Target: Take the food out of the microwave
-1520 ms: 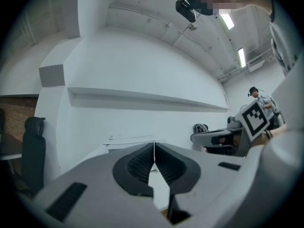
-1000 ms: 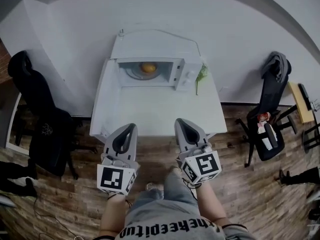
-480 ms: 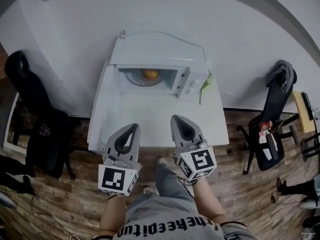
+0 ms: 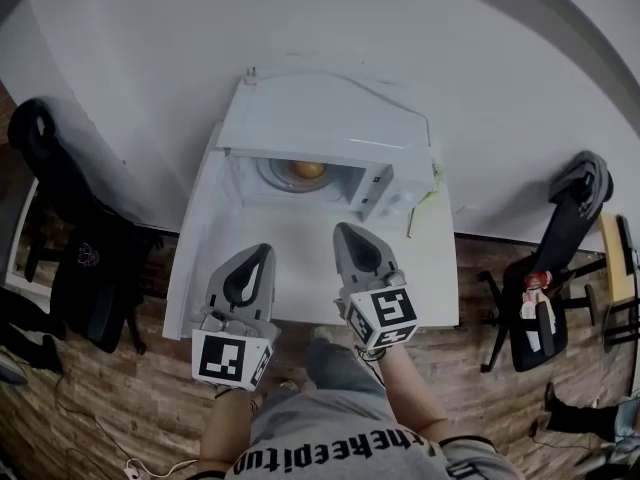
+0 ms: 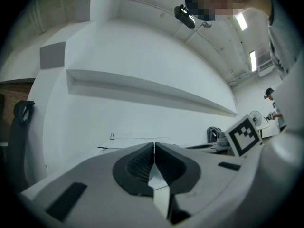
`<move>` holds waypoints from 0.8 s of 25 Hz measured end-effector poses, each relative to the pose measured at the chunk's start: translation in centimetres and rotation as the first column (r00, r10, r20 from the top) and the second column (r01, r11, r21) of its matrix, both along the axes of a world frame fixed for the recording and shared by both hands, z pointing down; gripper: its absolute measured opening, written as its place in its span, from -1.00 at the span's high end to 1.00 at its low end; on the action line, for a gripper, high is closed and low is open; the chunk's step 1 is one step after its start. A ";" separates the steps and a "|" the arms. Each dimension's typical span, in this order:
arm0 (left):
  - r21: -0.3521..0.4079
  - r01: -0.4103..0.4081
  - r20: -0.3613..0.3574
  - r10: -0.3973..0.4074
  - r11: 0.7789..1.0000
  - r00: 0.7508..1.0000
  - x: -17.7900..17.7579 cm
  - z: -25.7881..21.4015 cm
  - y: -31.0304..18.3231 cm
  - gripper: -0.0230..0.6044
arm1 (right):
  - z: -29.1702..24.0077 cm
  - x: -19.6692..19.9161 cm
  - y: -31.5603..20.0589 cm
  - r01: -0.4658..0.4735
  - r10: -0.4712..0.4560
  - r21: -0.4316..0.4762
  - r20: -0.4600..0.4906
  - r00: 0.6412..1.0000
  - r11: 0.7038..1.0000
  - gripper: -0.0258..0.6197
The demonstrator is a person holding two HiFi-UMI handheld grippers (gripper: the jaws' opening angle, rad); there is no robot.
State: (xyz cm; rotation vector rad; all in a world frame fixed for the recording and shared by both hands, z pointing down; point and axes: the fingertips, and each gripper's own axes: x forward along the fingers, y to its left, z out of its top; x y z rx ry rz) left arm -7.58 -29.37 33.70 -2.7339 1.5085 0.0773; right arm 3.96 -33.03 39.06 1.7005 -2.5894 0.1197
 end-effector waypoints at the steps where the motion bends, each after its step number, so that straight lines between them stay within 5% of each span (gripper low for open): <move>1: -0.003 0.008 0.002 -0.008 1.000 1.000 0.1 0.1 -0.5 0.90 | 0.5 0.2 -0.8 -0.004 0.004 -0.009 0.001 1.000 1.000 0.90; 20: -0.059 0.112 0.012 -0.111 0.992 0.994 0.1 2.8 -5.5 0.90 | 12.7 -0.8 -11.8 -0.016 0.022 -0.249 0.021 1.000 0.968 0.07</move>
